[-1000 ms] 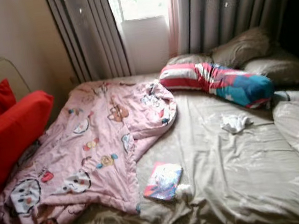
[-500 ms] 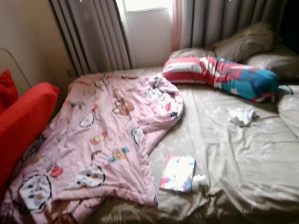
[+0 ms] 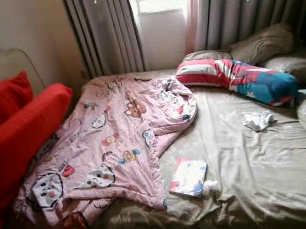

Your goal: Clean up the room

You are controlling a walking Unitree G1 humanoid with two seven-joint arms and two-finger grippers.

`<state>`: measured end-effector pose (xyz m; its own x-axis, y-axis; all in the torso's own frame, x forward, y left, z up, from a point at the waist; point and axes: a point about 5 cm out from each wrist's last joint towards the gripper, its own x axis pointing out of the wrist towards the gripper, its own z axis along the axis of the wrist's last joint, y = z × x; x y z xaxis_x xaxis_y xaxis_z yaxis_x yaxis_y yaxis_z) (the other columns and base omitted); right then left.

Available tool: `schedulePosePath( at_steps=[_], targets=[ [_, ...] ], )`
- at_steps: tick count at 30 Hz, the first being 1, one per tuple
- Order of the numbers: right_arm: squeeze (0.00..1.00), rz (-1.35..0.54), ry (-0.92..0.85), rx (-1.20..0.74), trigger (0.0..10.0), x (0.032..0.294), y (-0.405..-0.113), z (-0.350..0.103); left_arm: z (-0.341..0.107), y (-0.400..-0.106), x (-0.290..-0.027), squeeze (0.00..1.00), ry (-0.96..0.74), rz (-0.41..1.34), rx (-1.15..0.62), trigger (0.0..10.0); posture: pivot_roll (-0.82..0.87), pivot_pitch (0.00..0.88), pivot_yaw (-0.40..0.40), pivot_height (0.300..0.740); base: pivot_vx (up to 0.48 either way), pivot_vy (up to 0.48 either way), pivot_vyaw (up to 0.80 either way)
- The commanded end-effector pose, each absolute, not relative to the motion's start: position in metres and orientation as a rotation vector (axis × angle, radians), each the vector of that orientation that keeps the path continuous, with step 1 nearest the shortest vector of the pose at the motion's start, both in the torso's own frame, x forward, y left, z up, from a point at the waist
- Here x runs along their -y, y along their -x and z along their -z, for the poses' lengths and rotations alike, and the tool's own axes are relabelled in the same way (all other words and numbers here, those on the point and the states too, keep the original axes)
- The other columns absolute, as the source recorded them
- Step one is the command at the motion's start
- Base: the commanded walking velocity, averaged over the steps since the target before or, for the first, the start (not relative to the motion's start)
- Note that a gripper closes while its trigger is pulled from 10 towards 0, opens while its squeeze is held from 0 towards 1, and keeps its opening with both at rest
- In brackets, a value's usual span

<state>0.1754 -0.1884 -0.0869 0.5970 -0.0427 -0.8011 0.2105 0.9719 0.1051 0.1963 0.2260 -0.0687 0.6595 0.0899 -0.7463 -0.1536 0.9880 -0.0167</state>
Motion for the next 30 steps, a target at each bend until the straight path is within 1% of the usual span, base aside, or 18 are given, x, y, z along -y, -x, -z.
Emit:
schedulePosePath(
  at_steps=[1,7,9,11,13,16,20,25,26,27,28,30],
  targets=[
    [0.0,0.148,-0.195,-0.901,10.0,0.187,-0.18,0.085,0.066,-0.199,-0.229,0.0,0.068,-0.139,-0.836,10.0,-0.05,0.0,0.075,0.74,0.281,0.0,0.0],
    [0.0,0.153,-0.216,-0.876,10.0,0.187,-0.184,0.083,0.066,-0.199,-0.23,0.0,0.068,-0.143,-0.833,10.0,-0.05,0.0,0.079,0.74,0.28,0.0,0.0],
    [0.0,0.155,-0.215,-0.87,10.0,0.191,-0.185,0.081,0.066,-0.2,-0.23,0.0,0.068,-0.143,-0.832,10.0,-0.05,0.0,0.079,0.74,0.285,0.0,0.0],
    [0.0,0.143,-0.177,-0.865,10.0,0.199,-0.186,0.08,0.066,-0.2,-0.229,0.0,0.07,-0.145,-0.83,10.0,-0.05,0.0,0.075,0.74,0.283,0.0,0.0],
    [0.0,0.145,-0.18,-0.861,10.0,0.201,-0.186,0.079,0.066,-0.201,-0.229,0.0,0.072,-0.147,-0.828,10.0,-0.05,0.0,0.075,0.74,0.281,0.0,0.0],
    [0.0,0.131,-0.171,-0.855,10.0,0.196,-0.19,0.078,0.066,-0.201,-0.228,0.0,0.074,-0.151,-0.822,10.0,-0.04,0.0,0.067,0.74,0.275,0.0,0.62],
    [0.0,0.139,-0.191,-0.838,10.0,0.193,-0.192,0.077,0.064,-0.202,-0.228,0.0,0.083,-0.163,-0.793,10.0,-0.04,0.0,0.063,0.74,0.0,0.0,0.0],
    [0.0,0.125,-0.187,-0.763,10.0,0.192,-0.208,0.068,0.062,-0.204,-0.228,0.0,0.124,-0.193,-0.736,10.0,-0.05,0.0,0.054,0.74,0.0,0.0,0.0],
    [0.0,0.127,-0.184,-0.737,10.0,0.194,-0.213,0.064,0.057,-0.211,-0.228,0.0,0.135,-0.196,-0.689,10.0,-0.05,0.0,0.051,0.74,0.0,0.0,0.0],
    [0.0,0.12,-0.174,-0.71,10.0,0.196,-0.218,0.06,0.04,-0.233,-0.23,0.0,0.138,-0.191,-0.58,10.0,-0.05,0.0,0.051,0.74,0.0,0.0,0.0],
    [0.0,0.112,-0.168,-0.69,10.0,0.197,-0.222,0.057,0.032,-0.242,-0.231,0.0,0.142,-0.188,-0.529,10.0,-0.05,0.0,0.046,0.74,0.0,0.0,0.0],
    [0.0,0.083,-0.146,-0.596,10.0,0.199,-0.239,0.043,0.021,-0.252,-0.23,0.0,0.159,-0.173,-0.45,10.0,-0.05,0.0,0.041,0.74,0.0,0.0,0.0]
  ],
)
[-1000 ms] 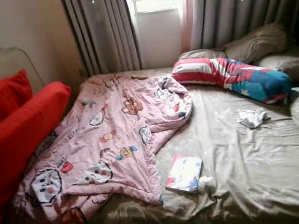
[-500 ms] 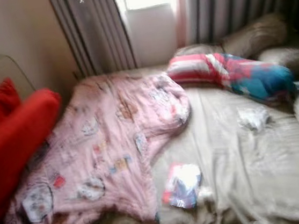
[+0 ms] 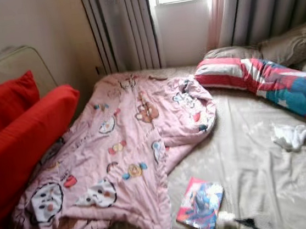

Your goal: Clean up the room

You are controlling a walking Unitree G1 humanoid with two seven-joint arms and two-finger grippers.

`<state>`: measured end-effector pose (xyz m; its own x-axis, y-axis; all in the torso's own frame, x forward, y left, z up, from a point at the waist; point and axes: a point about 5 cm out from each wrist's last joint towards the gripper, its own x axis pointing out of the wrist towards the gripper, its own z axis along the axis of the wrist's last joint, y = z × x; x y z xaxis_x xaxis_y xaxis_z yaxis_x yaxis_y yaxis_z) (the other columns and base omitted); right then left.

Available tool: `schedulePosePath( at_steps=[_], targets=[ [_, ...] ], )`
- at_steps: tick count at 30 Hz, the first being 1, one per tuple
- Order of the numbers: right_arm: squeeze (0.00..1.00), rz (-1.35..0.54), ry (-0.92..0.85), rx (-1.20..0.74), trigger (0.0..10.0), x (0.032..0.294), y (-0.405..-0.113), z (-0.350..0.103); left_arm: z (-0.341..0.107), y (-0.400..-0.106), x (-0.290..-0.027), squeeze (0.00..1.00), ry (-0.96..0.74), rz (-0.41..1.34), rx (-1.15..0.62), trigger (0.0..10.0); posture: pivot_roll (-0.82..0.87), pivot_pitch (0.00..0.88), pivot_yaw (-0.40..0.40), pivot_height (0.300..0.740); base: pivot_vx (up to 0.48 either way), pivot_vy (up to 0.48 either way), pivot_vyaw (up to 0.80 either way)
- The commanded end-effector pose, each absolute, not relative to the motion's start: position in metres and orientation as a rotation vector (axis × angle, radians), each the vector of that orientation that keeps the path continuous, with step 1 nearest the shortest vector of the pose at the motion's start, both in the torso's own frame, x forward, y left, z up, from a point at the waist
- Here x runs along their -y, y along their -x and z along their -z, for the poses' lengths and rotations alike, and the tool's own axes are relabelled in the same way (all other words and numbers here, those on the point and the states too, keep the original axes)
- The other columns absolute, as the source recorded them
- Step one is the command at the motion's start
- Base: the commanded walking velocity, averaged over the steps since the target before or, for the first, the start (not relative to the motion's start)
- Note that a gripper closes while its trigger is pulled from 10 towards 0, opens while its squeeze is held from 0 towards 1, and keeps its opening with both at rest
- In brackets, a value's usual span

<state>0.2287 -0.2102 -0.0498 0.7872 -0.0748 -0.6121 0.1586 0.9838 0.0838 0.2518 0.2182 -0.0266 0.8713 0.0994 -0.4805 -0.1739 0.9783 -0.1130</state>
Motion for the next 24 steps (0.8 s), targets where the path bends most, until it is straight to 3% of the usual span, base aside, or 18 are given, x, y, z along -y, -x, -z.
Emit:
schedulePosePath(
  at_steps=[1,8,16,24],
  targets=[
    [0.0,0.083,-0.146,-0.596,10.0,0.199,-0.239,0.043,0.021,-0.252,-0.23,0.0,0.159,-0.173,-0.45,10.0,-0.05,0.0,0.041,0.74,0.0,0.0,0.0],
    [0.0,-0.012,-0.106,-0.362,10.0,0.192,-0.264,0.014,0.009,-0.255,-0.234,0.0,0.147,-0.149,-0.323,10.0,-0.04,0.0,0.027,0.74,0.0,0.0,0.0],
    [0.0,0.005,-0.116,-0.333,10.0,0.181,-0.26,0.016,0.006,-0.251,-0.233,0.0,0.093,-0.093,-0.284,10.0,-0.04,0.0,0.028,0.74,0.0,0.0,0.0],
    [0.0,0.024,-0.113,-0.364,10.0,0.188,-0.254,0.021,0.005,-0.252,-0.233,0.0,0.09,-0.094,-0.282,10.0,-0.03,0.0,0.026,0.671,0.0,0.0,0.0]
  ],
)
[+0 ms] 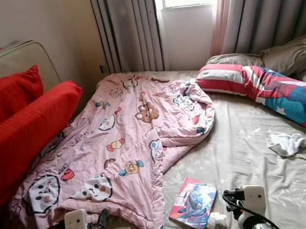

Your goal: Clean up the room

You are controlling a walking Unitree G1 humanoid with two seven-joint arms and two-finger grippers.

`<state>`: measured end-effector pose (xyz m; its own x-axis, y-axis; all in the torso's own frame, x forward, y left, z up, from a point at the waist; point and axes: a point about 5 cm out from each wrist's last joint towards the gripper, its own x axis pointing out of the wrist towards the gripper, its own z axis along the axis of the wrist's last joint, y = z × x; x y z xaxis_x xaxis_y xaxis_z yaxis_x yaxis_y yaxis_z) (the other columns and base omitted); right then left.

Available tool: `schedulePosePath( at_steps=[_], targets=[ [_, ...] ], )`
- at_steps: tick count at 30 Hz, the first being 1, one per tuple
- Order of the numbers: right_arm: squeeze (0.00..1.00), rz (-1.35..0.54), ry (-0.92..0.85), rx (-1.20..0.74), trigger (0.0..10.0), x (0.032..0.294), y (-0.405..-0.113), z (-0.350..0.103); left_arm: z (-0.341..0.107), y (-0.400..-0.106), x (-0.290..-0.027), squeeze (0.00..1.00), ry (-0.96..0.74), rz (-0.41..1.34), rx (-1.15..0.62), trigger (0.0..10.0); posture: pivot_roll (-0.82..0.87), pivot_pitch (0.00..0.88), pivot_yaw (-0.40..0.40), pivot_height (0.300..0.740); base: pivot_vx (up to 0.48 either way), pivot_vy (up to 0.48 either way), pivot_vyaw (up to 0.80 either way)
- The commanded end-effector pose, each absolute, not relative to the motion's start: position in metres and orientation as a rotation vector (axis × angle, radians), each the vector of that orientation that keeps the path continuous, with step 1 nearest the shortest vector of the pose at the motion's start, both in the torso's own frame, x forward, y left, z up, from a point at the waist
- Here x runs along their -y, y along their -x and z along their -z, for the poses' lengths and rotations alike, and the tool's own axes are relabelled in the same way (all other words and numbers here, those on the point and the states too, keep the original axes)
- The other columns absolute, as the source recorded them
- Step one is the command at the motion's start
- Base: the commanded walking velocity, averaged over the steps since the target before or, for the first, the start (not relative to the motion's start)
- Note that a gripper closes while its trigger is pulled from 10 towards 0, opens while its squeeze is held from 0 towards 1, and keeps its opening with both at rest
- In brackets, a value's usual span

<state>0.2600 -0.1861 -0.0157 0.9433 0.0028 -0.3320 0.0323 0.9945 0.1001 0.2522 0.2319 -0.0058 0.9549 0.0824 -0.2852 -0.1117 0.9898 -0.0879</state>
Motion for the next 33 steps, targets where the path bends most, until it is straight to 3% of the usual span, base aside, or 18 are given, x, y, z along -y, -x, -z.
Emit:
schedulePosePath(
  at_steps=[1,33],
  targets=[
    [0.0,0.032,-0.112,-0.362,10.0,0.1896,-0.2527,0.0213,0.0042,-0.2522,-0.2329,0.0,0.09,-0.095,-0.279,10.0,-0.03,0.0,0.026,0.671,0.0,0.0,0.0],
    [0.0,0.064,-0.107,-0.405,10.0,0.1958,-0.2496,0.0257,-0.0033,-0.2588,-0.2359,0.0,0.098,-0.097,-0.253,10.0,-0.02,0.0,0.02,0.666,0.0,0.0,0.0]
  ],
)
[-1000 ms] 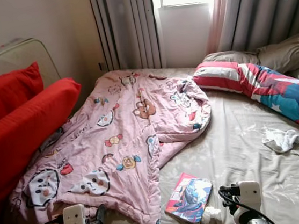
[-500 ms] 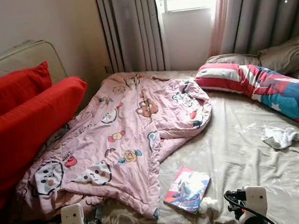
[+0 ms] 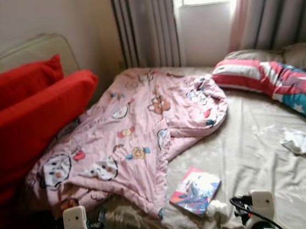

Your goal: Clean up the room

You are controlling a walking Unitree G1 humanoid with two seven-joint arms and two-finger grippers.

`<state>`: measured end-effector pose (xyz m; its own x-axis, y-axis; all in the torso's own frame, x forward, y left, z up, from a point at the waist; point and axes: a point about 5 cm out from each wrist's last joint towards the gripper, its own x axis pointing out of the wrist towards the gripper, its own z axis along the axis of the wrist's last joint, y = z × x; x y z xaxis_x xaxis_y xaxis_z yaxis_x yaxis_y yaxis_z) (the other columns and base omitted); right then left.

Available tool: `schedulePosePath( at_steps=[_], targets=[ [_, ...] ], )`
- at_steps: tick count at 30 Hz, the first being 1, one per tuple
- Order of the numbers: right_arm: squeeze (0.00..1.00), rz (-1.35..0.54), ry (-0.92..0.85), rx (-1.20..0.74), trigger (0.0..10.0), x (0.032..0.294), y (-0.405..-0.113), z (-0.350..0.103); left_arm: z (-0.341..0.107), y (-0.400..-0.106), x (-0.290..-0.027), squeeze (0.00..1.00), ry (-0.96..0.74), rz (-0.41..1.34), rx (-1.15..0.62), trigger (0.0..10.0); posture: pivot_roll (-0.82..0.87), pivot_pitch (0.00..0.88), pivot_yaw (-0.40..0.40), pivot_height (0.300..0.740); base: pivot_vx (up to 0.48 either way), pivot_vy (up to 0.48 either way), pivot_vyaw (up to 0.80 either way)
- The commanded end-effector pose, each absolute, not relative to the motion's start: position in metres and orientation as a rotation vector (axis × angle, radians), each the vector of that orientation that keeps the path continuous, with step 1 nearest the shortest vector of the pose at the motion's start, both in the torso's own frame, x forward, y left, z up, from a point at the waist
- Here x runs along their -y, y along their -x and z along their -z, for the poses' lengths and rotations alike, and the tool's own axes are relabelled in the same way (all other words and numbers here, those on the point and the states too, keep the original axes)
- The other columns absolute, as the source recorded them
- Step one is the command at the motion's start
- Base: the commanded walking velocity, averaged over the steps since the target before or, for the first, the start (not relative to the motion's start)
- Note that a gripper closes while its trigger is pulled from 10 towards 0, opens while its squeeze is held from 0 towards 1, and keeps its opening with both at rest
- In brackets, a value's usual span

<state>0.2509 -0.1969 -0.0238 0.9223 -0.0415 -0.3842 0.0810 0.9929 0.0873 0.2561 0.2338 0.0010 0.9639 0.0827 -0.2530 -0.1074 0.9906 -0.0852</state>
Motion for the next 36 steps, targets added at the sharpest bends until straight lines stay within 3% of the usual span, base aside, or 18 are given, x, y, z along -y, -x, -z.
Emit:
schedulePosePath(
  at_steps=[1,36],
  targets=[
    [0.0,0.063,-0.107,-0.407,10.0,0.1958,-0.2503,0.0254,-0.0036,-0.2592,-0.2358,0.0,0.098,-0.096,-0.252,10.0,-0.02,0.0,0.019,0.666,0.0,0.0,0.0],
    [0.0,0.079,-0.09,-0.435,10.0,0.1976,-0.2527,0.0259,-0.0098,-0.2663,-0.2358,0.0,0.086,-0.095,-0.232,10.0,-0.01,0.0,0.025,0.651,0.0,0.0,0.0]
  ],
)
